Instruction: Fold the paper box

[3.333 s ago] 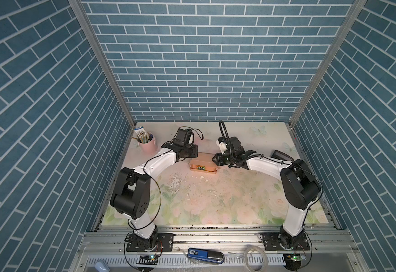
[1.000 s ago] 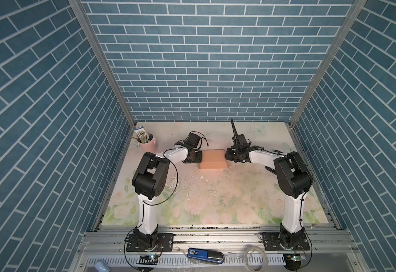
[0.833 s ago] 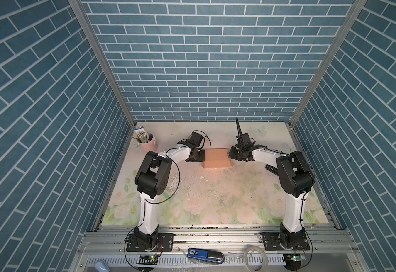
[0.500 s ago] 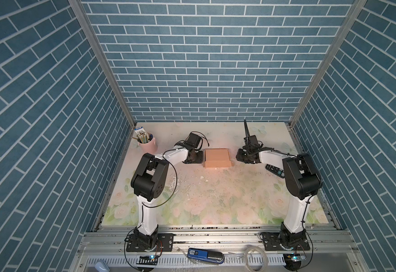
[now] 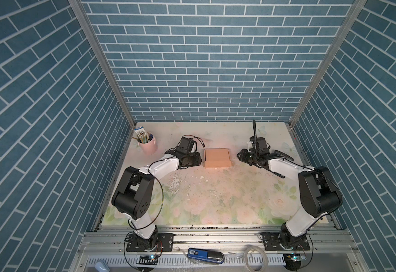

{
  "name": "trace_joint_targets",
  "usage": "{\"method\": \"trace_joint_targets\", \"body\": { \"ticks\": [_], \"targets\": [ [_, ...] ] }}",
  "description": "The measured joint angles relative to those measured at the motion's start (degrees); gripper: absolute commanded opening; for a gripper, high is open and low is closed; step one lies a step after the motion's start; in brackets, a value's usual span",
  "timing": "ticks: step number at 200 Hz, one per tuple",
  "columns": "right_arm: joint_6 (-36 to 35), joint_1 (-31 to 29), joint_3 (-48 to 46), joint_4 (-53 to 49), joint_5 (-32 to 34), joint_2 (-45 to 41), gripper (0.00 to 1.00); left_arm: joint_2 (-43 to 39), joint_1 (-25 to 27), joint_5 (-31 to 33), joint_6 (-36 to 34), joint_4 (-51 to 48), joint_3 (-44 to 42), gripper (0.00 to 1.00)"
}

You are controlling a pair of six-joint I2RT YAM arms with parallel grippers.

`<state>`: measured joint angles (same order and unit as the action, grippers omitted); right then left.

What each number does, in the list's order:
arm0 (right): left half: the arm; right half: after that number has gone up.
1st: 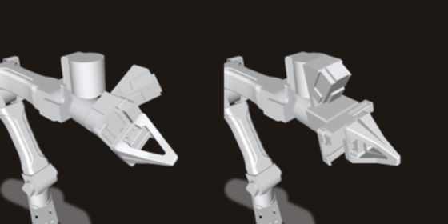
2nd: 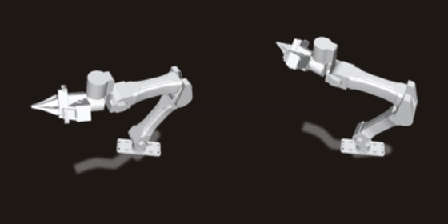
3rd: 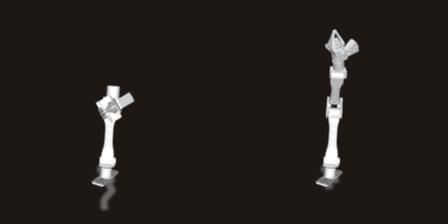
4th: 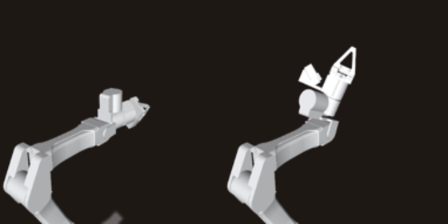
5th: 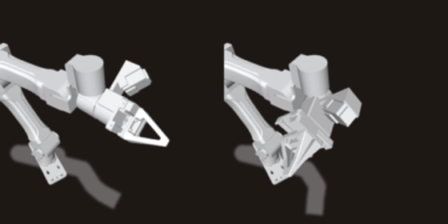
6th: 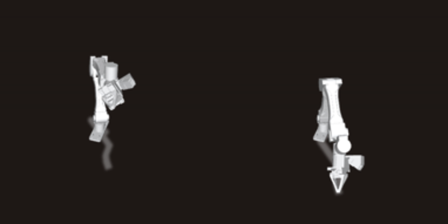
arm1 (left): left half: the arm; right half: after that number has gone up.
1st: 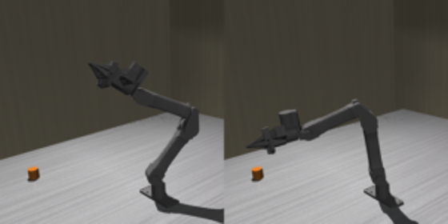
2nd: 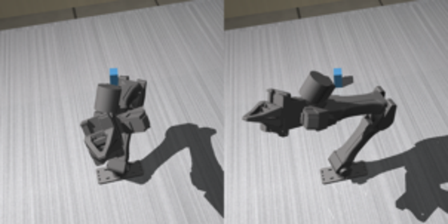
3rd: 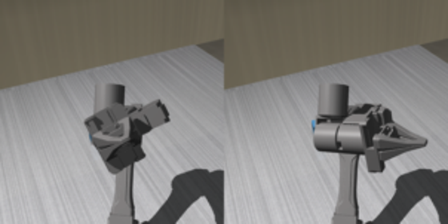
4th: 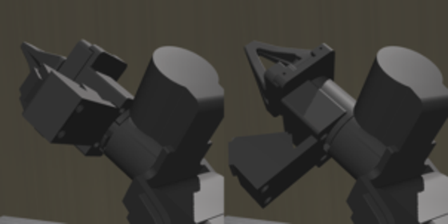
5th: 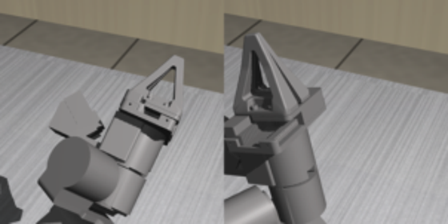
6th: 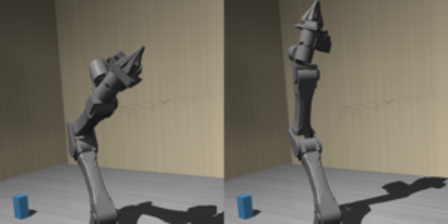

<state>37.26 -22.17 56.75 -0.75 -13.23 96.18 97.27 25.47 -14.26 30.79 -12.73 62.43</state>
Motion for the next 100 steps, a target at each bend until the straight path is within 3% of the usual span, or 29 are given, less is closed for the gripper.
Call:
{"method": "trace_joint_targets", "body": {
  "ticks": [100],
  "targets": [
    [4.5,-5.3,-0.9,3.4,-3.5,0.0,0.37,-0.1,1.9,-1.8,3.4,4.9,-0.9,0.38]
  ]
}}
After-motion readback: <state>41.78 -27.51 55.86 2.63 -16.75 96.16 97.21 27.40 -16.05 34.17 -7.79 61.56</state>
